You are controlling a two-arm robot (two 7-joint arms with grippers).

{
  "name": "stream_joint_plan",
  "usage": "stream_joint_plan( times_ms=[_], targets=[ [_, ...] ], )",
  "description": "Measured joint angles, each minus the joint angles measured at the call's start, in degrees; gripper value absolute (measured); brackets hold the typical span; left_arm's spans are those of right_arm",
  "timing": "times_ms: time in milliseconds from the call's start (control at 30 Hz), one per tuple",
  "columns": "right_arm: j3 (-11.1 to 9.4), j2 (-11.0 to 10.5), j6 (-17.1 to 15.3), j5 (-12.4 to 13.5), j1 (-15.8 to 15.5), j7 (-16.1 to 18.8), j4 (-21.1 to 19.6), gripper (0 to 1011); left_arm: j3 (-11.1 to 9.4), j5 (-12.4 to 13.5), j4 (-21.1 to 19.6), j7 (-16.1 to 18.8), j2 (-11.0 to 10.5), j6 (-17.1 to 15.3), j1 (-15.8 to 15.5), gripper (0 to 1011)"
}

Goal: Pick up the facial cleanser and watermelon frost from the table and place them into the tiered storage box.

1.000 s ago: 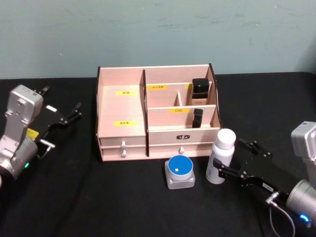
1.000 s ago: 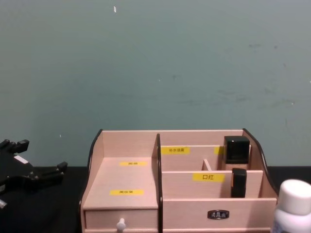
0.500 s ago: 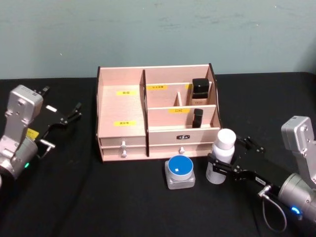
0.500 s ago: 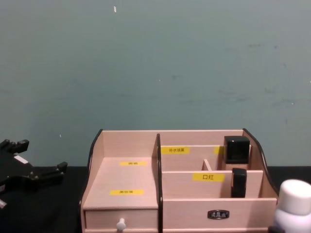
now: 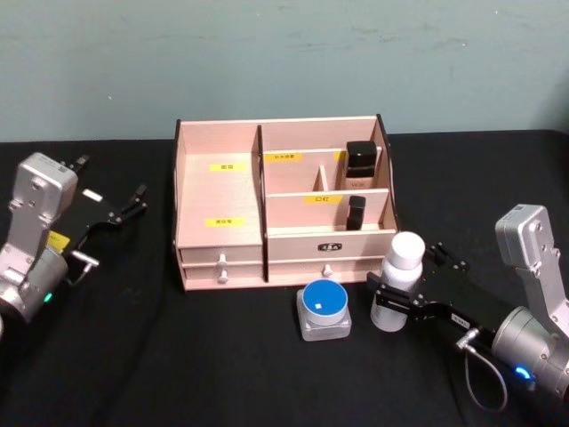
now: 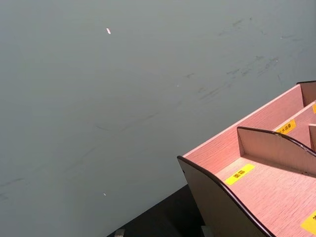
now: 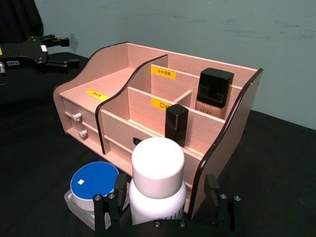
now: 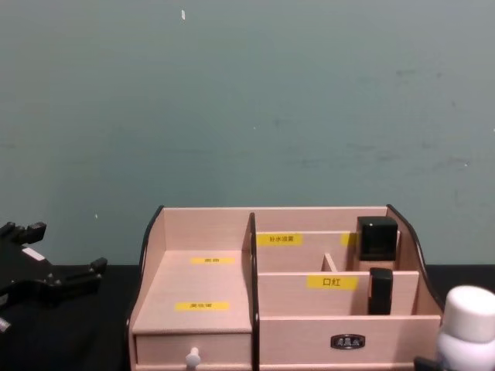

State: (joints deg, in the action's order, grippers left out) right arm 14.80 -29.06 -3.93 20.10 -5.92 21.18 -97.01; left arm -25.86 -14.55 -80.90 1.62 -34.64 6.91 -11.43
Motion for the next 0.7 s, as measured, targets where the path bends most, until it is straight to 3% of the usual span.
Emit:
stream_joint_plan(
  times_ms=[700],
  targets=[
    [-0.1,0.0,0.1,-0.1,0.0,-0.1,0.0,999,0.0,0.0,0.0,0.0,0.0,0.0,0.0,1001]
  ],
)
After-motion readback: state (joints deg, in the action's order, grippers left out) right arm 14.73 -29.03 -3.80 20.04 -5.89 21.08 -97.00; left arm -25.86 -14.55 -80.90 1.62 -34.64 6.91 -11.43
